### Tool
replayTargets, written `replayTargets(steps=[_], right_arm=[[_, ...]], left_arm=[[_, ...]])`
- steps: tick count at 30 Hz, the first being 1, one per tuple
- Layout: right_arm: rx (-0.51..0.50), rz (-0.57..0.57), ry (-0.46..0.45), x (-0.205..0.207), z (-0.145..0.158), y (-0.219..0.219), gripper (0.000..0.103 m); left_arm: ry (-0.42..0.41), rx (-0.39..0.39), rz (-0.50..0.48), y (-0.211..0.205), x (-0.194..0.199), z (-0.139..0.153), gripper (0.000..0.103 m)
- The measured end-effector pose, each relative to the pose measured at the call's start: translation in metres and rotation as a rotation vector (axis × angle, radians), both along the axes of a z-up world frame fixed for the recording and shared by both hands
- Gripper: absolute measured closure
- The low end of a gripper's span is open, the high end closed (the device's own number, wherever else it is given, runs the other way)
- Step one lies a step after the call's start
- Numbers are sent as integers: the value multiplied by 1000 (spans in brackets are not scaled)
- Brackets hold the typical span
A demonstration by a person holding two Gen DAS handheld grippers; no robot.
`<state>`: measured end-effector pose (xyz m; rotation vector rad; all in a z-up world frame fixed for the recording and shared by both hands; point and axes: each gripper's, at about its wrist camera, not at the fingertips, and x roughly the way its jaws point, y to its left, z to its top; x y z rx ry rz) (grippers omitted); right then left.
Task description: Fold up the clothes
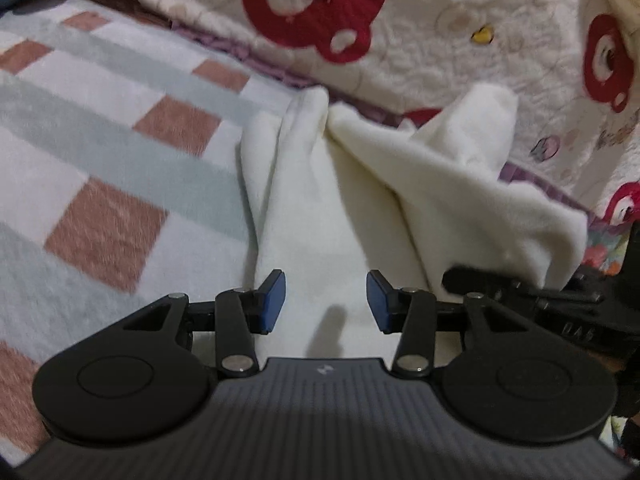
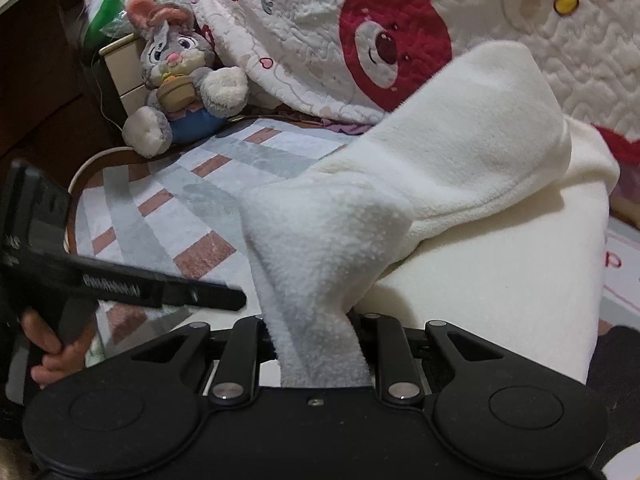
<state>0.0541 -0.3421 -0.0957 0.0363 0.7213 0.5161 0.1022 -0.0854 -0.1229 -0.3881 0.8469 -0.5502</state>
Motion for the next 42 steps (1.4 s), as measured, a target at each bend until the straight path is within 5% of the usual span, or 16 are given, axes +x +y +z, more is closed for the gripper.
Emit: replayTargets(steps=[3, 5, 8, 9, 13, 15, 20, 30, 33, 38, 42], right_arm=[[23, 6, -26, -6, 10, -1, 79], [125, -25, 21, -1, 17, -6, 79], [221, -27, 83, 7, 23, -2, 79], [196, 1, 94, 9, 22, 6, 79], [-162, 125, 32, -1, 0, 60, 79], [-231, 143, 4, -5, -11, 72, 79], [-306, 165, -44, -14, -14, 84, 78], [-459, 241, -139, -28, -19, 99, 72], [-473, 248, -143, -29, -20, 103, 72], [-479, 244, -150, -31, -20, 103, 72], [-492, 255, -151, -31, -20, 106, 70]], left_arm=[[13, -87, 15, 13, 2, 6, 68], [18, -148, 48, 22, 2, 11, 79], [51, -219, 72, 33, 5, 10, 81], [68, -231, 73, 35, 7, 7, 81], [125, -263, 77, 37, 14, -5, 81], [137, -245, 85, 37, 15, -8, 81], [132, -239, 92, 40, 17, -7, 79], [178, -378, 162, 66, 20, -9, 77], [209, -440, 106, 68, 23, -13, 62], [206, -339, 49, 52, 23, -10, 58], [199, -330, 72, 56, 22, -7, 57]])
